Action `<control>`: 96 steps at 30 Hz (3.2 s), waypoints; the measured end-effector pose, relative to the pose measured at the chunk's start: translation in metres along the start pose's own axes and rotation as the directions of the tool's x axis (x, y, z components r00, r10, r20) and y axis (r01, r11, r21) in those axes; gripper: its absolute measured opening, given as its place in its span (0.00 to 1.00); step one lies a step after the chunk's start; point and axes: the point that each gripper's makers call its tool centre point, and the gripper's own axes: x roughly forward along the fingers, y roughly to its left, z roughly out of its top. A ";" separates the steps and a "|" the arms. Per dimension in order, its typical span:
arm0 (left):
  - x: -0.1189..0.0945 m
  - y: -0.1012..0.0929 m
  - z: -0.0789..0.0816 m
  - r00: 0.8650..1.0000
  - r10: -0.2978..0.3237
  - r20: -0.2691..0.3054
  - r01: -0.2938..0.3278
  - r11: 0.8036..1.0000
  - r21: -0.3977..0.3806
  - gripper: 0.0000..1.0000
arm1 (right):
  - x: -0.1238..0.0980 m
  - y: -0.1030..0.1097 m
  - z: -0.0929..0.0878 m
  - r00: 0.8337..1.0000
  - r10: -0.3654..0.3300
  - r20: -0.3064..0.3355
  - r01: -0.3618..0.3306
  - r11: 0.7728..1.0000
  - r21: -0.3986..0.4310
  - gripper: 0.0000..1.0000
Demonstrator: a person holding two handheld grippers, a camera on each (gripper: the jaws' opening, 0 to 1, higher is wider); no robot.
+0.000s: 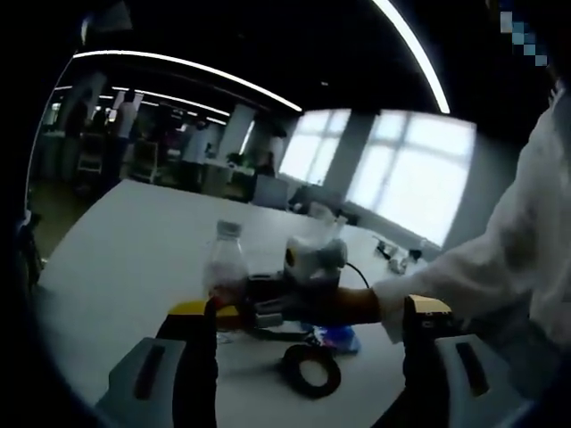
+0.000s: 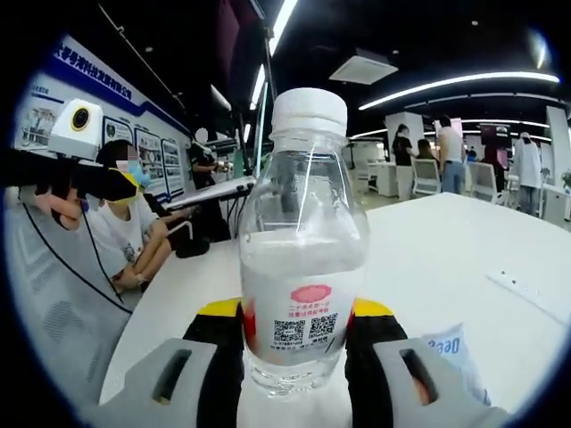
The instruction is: Arrange the tabletop items into an orderly group along one side of the table until the central work area is clear of visible clutter.
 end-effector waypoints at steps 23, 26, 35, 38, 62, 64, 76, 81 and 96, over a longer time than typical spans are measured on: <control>0.001 -0.002 -0.003 1.000 -0.016 -0.007 0.016 1.000 -0.023 0.78 | 0.004 0.000 -0.022 1.000 0.008 -0.028 -0.009 1.000 -0.021 0.40; 0.001 -0.002 -0.003 1.000 -0.017 -0.003 0.017 1.000 -0.026 0.78 | 0.005 0.002 -0.024 1.000 0.011 -0.029 -0.012 1.000 -0.024 0.40; 0.001 -0.002 -0.004 1.000 -0.019 -0.003 0.019 0.999 -0.032 0.77 | 0.005 0.005 -0.031 0.999 0.016 -0.049 -0.018 0.999 -0.042 0.41; 0.001 -0.002 -0.004 1.000 -0.019 -0.004 0.019 0.999 -0.033 0.76 | 0.006 0.005 -0.031 0.999 0.015 -0.043 -0.017 0.999 -0.043 0.41; 0.001 -0.004 -0.005 1.000 -0.015 -0.008 0.015 0.999 -0.037 0.74 | -0.003 0.019 -0.032 1.000 -0.027 -0.009 0.026 0.988 -0.149 0.40; 0.001 -0.003 -0.005 1.000 -0.013 -0.006 0.013 0.999 -0.040 0.74 | -0.002 0.014 -0.033 0.999 -0.038 -0.003 0.037 0.988 -0.149 0.40; -0.001 0.001 -0.001 1.000 -0.008 0.010 0.008 0.999 -0.041 0.74 | 0.003 0.006 -0.029 0.998 -0.058 0.002 0.058 0.989 -0.139 0.40; 0.000 0.001 -0.002 1.000 -0.012 0.008 0.012 0.999 -0.043 0.74 | 0.002 0.008 -0.030 0.998 -0.059 -0.012 0.057 0.992 -0.115 0.42; 0.000 -0.001 -0.001 1.000 -0.012 0.018 0.013 0.999 -0.050 0.76 | -0.010 -0.002 -0.012 0.993 -0.115 0.007 0.116 0.992 -0.060 0.85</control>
